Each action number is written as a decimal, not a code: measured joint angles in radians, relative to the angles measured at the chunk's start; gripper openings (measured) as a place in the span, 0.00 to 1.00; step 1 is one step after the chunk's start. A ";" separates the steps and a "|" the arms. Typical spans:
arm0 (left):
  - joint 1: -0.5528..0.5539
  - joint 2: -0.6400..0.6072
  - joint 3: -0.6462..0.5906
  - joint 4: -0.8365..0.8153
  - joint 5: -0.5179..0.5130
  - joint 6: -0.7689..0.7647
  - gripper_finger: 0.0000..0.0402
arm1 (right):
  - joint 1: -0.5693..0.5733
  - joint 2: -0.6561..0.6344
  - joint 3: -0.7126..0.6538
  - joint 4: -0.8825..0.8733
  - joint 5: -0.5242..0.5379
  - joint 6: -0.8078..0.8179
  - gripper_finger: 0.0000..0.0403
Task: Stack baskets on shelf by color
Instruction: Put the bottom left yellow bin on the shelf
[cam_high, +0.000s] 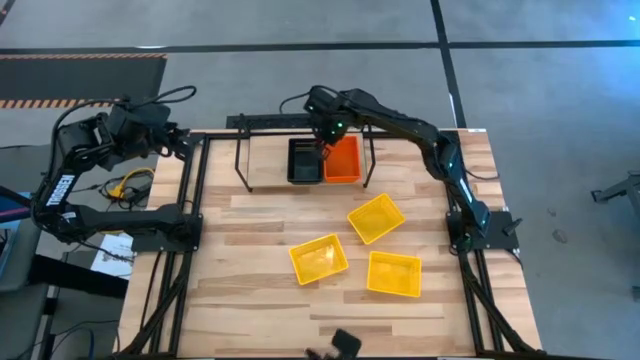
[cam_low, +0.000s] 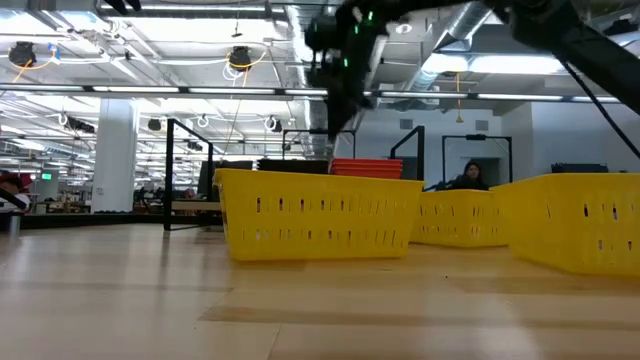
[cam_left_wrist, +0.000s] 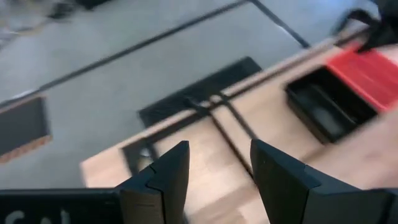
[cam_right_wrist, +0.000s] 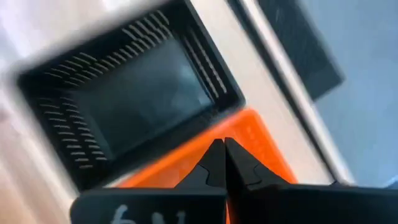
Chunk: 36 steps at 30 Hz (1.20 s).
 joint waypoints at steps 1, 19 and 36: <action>0.000 0.000 -0.003 0.005 0.037 0.008 0.40 | 0.021 -0.028 -0.009 0.025 0.023 -0.012 0.02; -0.189 0.168 -0.568 0.889 0.712 -0.036 0.28 | 0.241 -0.626 -0.045 0.000 0.378 0.103 0.06; -0.444 0.646 -0.442 1.162 0.809 0.022 0.24 | 0.307 -0.737 -0.045 -0.045 0.370 -0.040 0.07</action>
